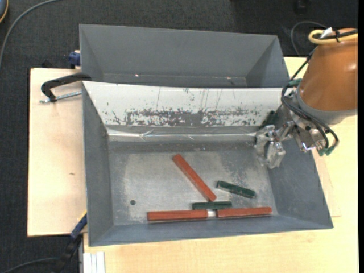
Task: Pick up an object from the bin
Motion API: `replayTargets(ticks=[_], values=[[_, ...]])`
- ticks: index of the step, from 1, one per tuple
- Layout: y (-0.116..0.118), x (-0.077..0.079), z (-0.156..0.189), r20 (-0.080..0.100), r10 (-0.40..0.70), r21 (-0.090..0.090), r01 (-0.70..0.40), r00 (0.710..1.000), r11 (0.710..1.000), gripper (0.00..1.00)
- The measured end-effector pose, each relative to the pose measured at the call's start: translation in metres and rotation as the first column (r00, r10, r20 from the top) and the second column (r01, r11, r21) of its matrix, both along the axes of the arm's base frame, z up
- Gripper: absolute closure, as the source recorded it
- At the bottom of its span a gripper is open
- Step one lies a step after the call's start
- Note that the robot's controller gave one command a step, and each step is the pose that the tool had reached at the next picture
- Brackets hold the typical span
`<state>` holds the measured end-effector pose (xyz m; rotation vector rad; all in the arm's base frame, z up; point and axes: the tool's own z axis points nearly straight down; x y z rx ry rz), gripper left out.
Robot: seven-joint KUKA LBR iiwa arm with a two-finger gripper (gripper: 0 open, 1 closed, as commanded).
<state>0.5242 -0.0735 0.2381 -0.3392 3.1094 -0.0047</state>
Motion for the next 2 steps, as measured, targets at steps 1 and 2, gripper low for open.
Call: replayTargets(ticks=[1, 2], values=[[0.001, -0.001, -0.004, -0.008, -0.001, 0.002, 0.001, 1.0, 1.0, 0.0], [-0.027, -0.017, -0.134, -0.017, 0.283, 0.004, -0.283, 0.959, 0.959, 0.0]])
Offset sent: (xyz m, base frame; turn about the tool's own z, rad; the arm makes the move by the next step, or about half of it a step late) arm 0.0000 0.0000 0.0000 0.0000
